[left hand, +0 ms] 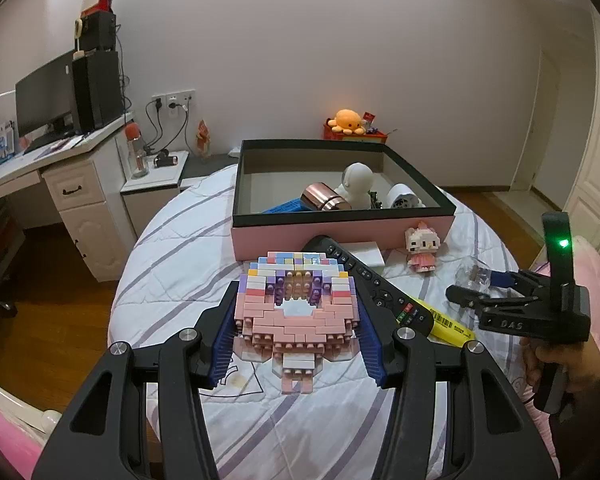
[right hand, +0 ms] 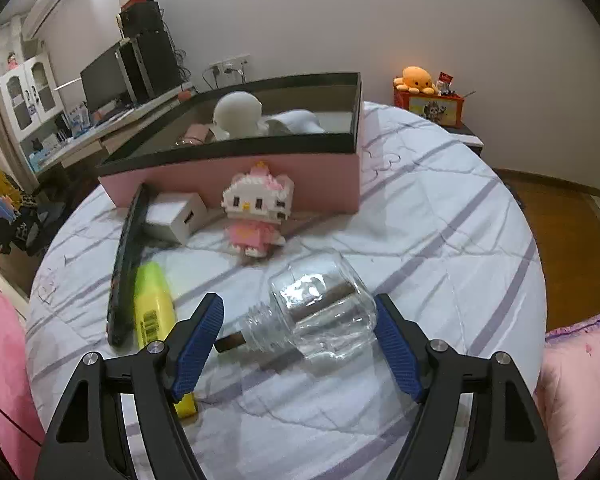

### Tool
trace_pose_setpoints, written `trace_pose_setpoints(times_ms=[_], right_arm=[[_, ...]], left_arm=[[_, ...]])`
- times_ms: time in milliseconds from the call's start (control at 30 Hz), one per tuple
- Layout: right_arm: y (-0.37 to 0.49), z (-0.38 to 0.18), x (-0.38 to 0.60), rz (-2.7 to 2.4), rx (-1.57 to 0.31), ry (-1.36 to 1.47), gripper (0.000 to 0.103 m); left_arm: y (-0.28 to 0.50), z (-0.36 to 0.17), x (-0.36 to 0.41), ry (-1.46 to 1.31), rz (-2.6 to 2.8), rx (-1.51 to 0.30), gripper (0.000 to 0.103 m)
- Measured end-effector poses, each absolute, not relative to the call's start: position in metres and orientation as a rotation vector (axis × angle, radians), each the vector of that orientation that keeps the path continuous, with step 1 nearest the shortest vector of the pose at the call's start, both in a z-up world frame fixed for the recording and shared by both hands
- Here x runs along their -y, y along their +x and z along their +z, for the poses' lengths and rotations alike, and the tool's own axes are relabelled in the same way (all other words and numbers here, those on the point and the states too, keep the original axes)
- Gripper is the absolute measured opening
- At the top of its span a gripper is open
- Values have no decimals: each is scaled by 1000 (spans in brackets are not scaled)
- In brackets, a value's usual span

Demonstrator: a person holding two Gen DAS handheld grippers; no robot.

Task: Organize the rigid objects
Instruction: 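Carry the block donut figure over the pink box while the right gripper carries the glass jar there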

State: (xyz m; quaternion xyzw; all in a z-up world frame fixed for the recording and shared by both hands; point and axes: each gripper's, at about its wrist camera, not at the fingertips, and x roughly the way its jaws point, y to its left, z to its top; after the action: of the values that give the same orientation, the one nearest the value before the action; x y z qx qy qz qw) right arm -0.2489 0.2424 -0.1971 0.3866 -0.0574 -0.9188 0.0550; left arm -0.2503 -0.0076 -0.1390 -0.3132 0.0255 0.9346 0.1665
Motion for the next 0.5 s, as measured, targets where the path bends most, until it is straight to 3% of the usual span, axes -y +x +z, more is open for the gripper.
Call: trace_pose_setpoints(times_ms=[133,167,500], right_arm=[[-254,-199,-236,-2795,81,1194,77],[-255,-200,-235,-2795,66,1201,63],[-239,-178,-234,-2934,18,1089,63]], left_arm=[[-252,-140,7,-901,2662,-76,53],[-253,-140,7,-903,2665,-75,53],[-250,-129,8,-868,2705,-55,53]])
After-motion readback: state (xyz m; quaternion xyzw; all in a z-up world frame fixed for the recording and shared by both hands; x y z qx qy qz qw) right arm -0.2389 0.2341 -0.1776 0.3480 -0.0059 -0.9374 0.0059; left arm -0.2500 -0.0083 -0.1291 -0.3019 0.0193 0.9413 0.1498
